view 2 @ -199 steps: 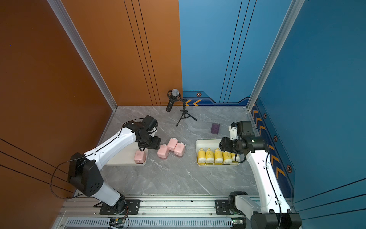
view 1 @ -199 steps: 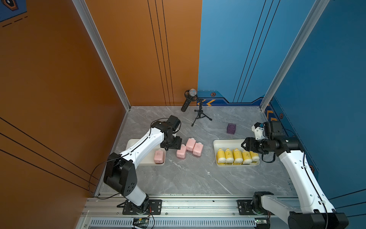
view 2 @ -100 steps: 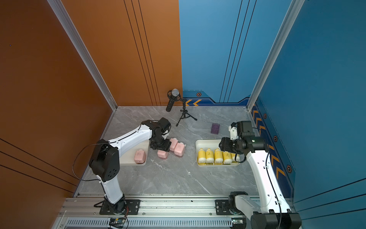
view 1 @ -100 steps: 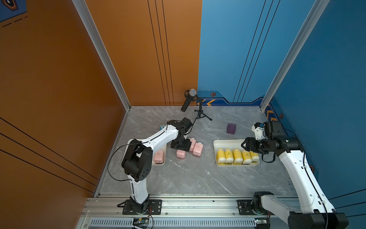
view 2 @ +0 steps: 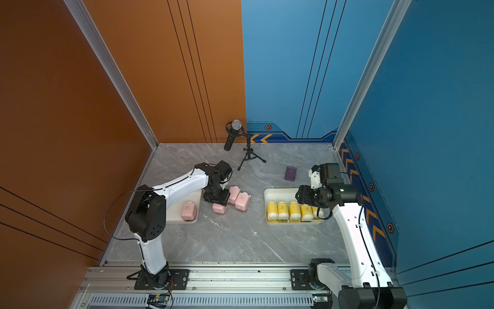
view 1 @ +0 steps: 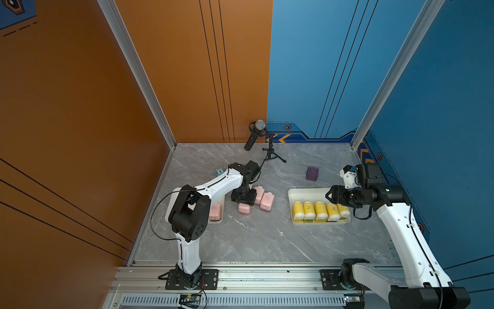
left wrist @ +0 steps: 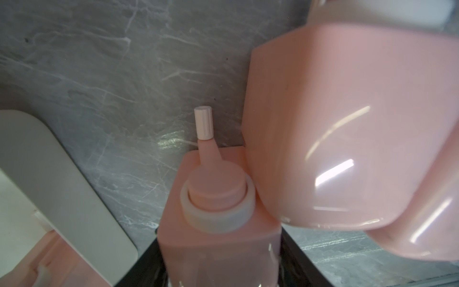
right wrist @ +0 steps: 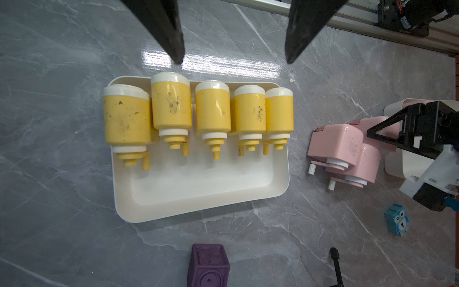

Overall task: Place the pencil sharpeners by color into the storage box
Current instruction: Pick up the pencil sharpener from the center of the board.

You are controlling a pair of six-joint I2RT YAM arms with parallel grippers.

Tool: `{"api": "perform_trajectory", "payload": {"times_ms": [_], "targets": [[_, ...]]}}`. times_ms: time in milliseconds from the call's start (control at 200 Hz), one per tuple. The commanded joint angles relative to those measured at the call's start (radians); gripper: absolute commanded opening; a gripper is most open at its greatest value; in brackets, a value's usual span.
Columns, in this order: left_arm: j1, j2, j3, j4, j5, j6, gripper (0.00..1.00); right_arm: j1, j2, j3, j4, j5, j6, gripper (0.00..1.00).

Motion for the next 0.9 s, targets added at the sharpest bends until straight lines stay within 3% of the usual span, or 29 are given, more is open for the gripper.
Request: {"api": "perform_trajectory", "payload": {"times_ms": [0,230,545,681,896], "targets": [[-0.011,0.005,0.012,-0.016,-0.03,-0.007,0.55,-0.01,-0.003,0.013,0.008,-0.013,-0.013,0.65],[-0.006,-0.058,0.004,-0.02,-0.036,-0.017,0.4,-0.01,-0.01,0.012,0.008,-0.015,-0.013,0.66],[0.067,-0.28,0.031,-0.106,-0.056,0.015,0.4,-0.011,-0.012,0.012,0.008,-0.016,-0.011,0.66],[0.151,-0.367,0.05,-0.173,-0.079,0.073,0.41,-0.011,-0.012,0.012,0.01,-0.019,-0.009,0.66],[0.388,-0.488,-0.013,-0.203,-0.028,0.17,0.43,-0.011,-0.012,0.011,0.011,-0.021,-0.013,0.66]]}}
